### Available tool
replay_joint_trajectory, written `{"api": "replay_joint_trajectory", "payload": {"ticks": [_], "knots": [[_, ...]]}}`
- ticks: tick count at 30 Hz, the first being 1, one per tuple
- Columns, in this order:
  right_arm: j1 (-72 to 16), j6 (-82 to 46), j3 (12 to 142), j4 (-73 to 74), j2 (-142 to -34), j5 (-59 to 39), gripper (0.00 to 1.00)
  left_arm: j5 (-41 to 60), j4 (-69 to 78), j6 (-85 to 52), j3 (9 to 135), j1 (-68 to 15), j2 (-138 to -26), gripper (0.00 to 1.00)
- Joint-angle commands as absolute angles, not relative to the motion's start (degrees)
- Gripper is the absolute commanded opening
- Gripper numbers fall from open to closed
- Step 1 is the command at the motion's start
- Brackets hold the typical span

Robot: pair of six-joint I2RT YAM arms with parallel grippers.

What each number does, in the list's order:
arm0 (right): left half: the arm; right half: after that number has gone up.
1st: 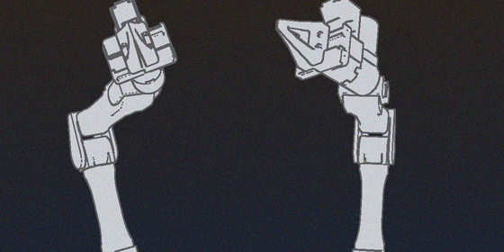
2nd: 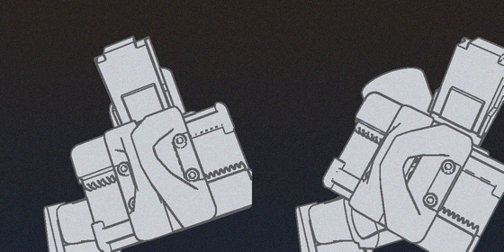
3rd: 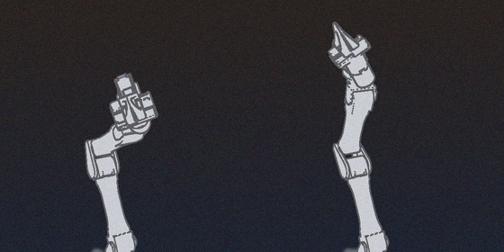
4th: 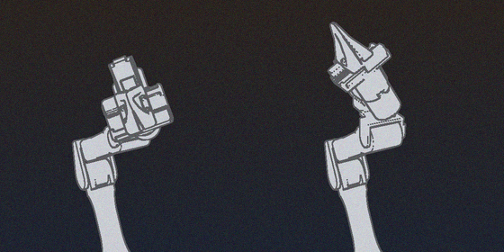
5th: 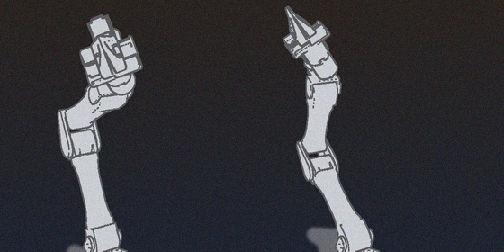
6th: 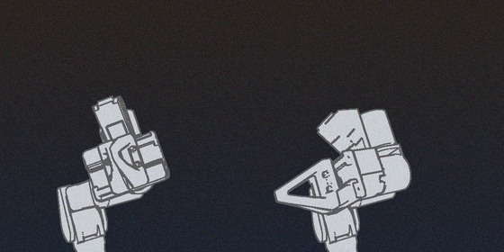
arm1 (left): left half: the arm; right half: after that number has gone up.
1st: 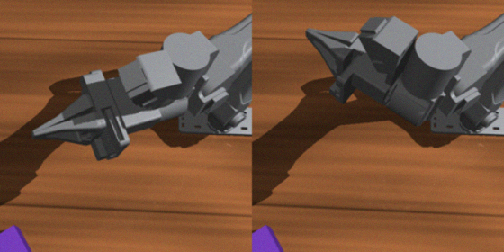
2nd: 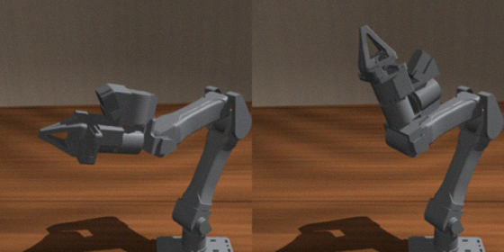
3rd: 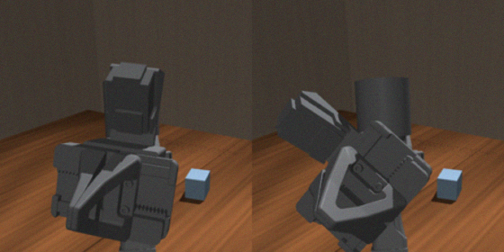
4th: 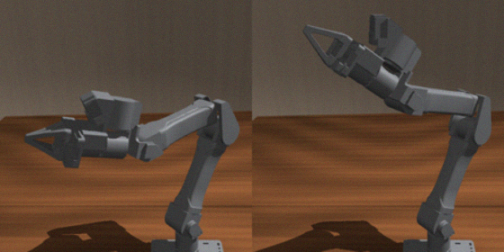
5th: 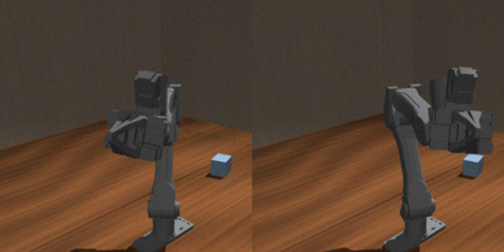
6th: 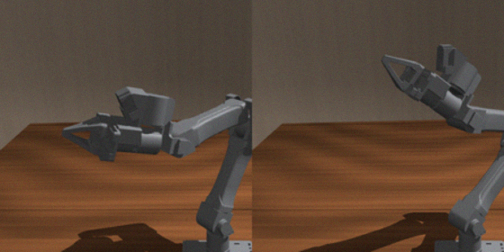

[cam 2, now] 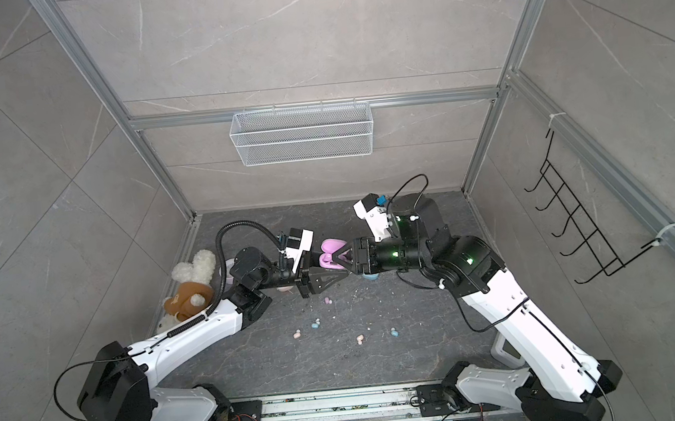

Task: Insert the wireless bluetooth earbuds into the charging case
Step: 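Lower the pink earbud into a slot of the case in the left gripper, then open the right gripper and withdraw it while the left gripper shifts the case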

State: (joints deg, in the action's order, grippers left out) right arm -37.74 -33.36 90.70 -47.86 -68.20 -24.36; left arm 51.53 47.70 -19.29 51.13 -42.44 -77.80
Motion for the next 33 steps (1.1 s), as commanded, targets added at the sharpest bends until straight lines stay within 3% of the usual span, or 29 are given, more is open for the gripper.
{"api": "replay_joint_trajectory", "payload": {"ticks": [1,12,23,28,33], "knots": [[-38.11,-32.18,92.46,-49.83,-68.78,-22.55,0.56,52.47,50.97,-17.69,51.55,-42.44,-75.54,0.26],[-39.60,-31.46,92.83,-51.24,-64.82,-24.79,0.60,48.23,47.33,-17.06,49.08,-40.93,-73.77,0.25],[-39.68,-37.37,79.51,-50.26,-60.65,-16.28,0.62,45.03,33.55,-10.38,43.88,-36.27,-62.84,0.25],[-39.64,-40.00,72.87,-48.87,-64.41,-13.21,0.63,42.98,30.10,-8.97,41.78,-36.04,-58.37,0.25],[-39.57,-40.07,71.96,-49.66,-74.76,-11.33,0.63,42.32,28.00,-8.44,40.31,-36.00,-55.38,0.25]]}}
